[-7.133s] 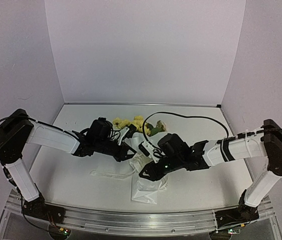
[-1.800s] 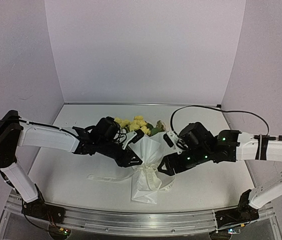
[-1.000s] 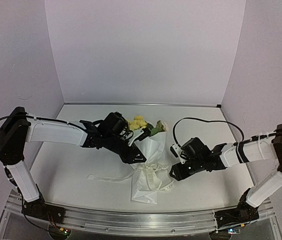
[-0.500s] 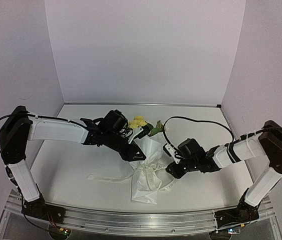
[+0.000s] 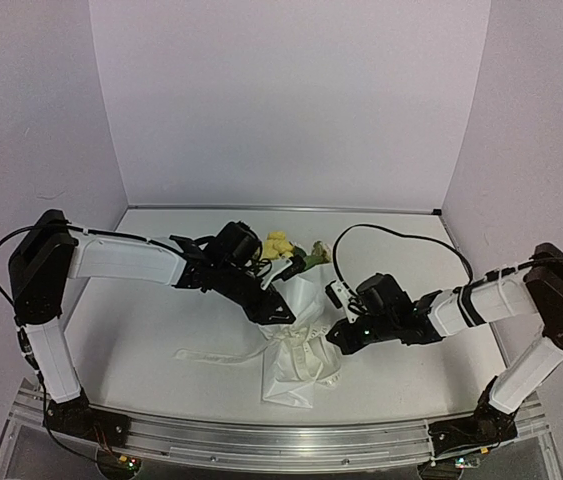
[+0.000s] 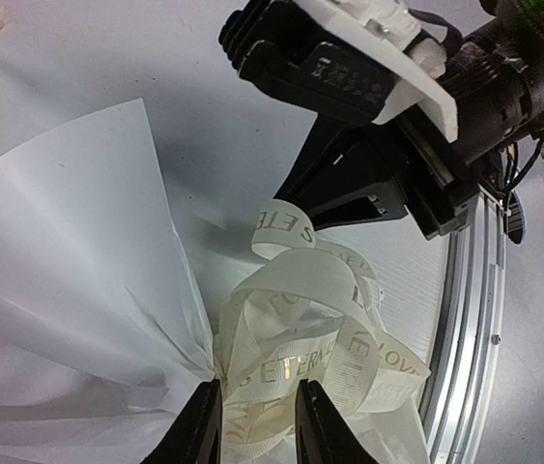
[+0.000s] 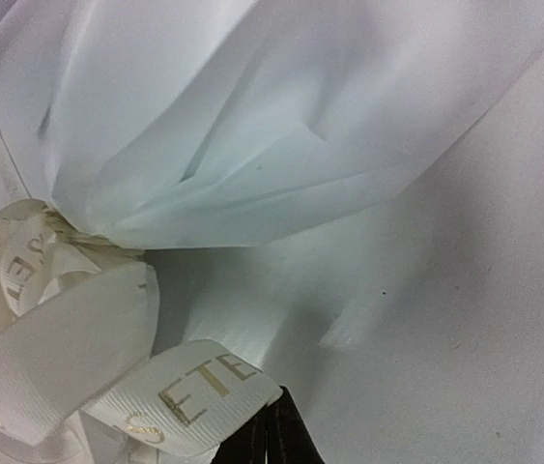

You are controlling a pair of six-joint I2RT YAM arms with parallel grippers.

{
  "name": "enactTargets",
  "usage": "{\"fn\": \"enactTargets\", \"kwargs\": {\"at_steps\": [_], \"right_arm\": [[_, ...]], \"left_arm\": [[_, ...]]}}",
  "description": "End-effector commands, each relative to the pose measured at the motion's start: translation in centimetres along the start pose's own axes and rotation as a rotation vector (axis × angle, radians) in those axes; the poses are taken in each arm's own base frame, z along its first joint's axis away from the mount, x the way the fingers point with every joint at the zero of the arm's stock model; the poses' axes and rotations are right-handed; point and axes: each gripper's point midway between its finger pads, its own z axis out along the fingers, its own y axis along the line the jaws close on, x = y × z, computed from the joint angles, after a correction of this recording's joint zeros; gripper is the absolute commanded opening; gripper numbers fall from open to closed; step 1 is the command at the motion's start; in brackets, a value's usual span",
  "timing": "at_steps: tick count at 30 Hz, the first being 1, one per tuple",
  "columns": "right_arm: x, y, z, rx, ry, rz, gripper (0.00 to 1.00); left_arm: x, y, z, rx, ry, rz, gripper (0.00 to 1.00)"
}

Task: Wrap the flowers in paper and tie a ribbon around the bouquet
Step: Cross the half-tied ribbon over the folded bouquet.

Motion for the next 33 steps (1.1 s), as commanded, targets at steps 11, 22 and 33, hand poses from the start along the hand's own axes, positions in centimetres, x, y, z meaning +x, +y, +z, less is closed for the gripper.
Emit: {"fn": "enactTargets", "kwargs": {"at_steps": [11, 22, 33], "right_arm": [[-2.3, 4.3, -0.5, -0.135, -0.002, 0.118, 0.0], [-2.1, 3.8, -0.5, -0.099, 0.016, 0.118, 0.0], [-2.2, 4.4, -0.6, -0.121, 0.038, 0.118, 0.0]], "left_arm": [[-1.1, -0.5, 1.0, 0.069, 0.032, 0.077, 0.29], [0.5, -1.4, 1.5, 0.14, 0.082, 0.049, 0.27], [-0.1, -2.0, 1.8, 0.1, 0.069, 0.106, 0.27]]}}
